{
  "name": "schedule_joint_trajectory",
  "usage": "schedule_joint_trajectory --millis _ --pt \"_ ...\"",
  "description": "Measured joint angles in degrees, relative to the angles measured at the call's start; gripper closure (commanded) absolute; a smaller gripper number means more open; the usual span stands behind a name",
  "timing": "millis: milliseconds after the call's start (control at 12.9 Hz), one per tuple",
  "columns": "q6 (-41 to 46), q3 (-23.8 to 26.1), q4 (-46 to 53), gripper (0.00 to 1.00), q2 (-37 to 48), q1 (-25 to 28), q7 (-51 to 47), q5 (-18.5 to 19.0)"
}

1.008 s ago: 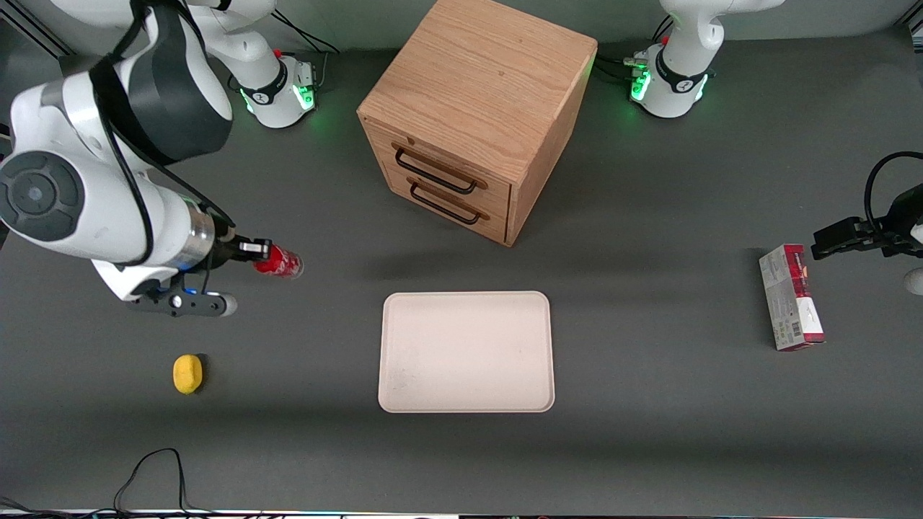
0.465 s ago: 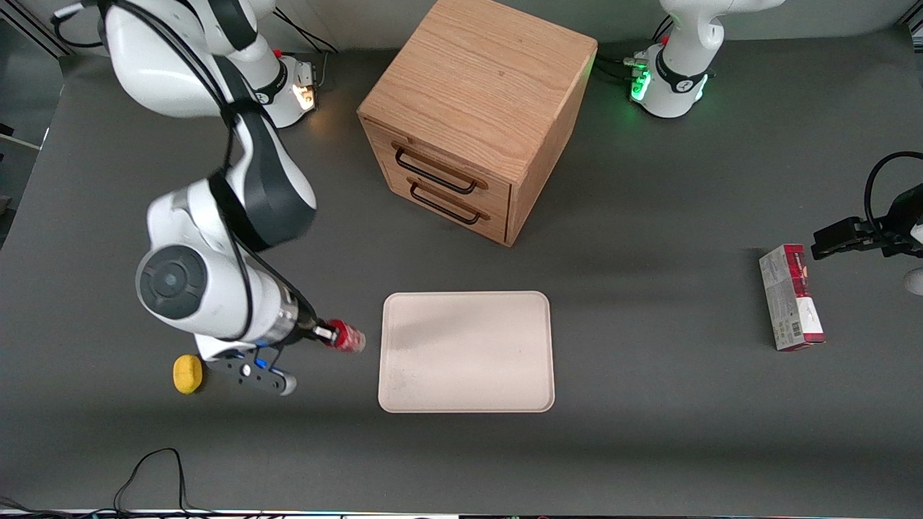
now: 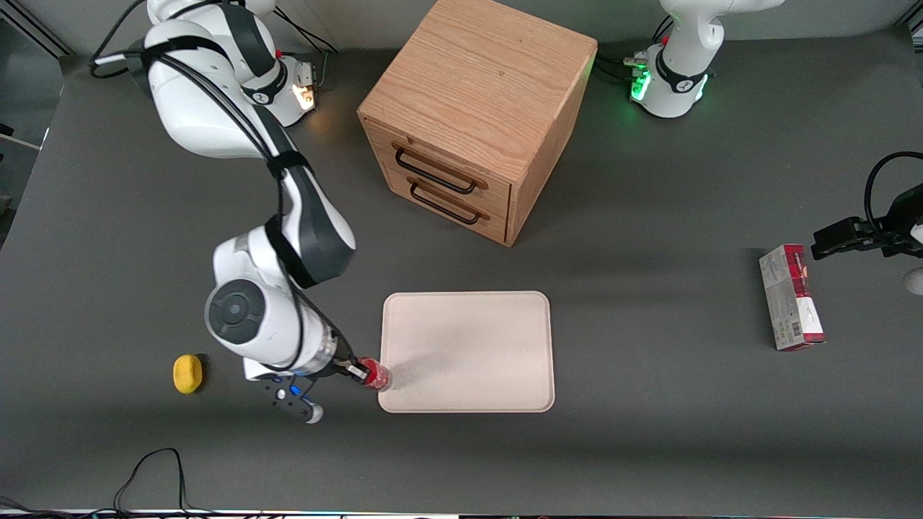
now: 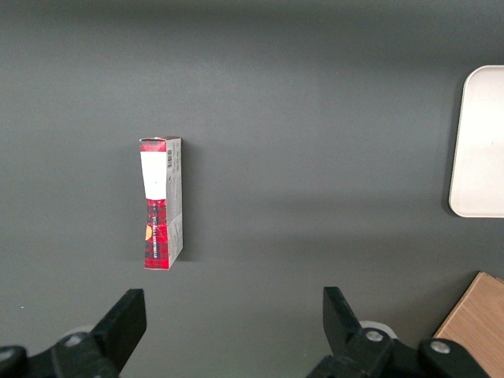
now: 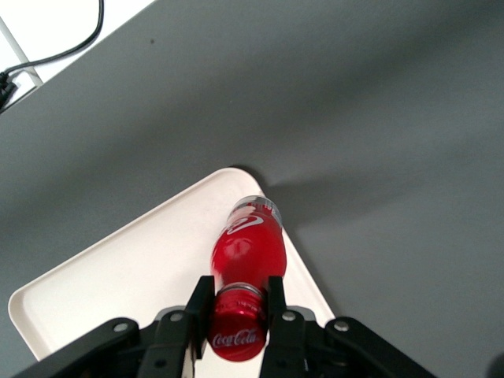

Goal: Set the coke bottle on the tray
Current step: 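Carry the held bottle over the white tray and lower it, then open the right gripper to release the bottle on the tray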

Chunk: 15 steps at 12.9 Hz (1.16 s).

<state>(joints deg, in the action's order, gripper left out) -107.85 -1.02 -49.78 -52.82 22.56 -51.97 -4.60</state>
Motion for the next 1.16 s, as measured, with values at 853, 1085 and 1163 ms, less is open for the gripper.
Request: schedule_joint_trajectory --millis 853,1085,1163 --pt "-2.8 0.0 1.2 0.0 -2.6 1.8 -2.0 0.2" --pt "-3.6 0.0 1.6 0.0 -2.7 2.1 -2.2 0.2" --pt "-3.6 0.0 1.8 0.0 -2.7 2.0 -2.2 0.2"
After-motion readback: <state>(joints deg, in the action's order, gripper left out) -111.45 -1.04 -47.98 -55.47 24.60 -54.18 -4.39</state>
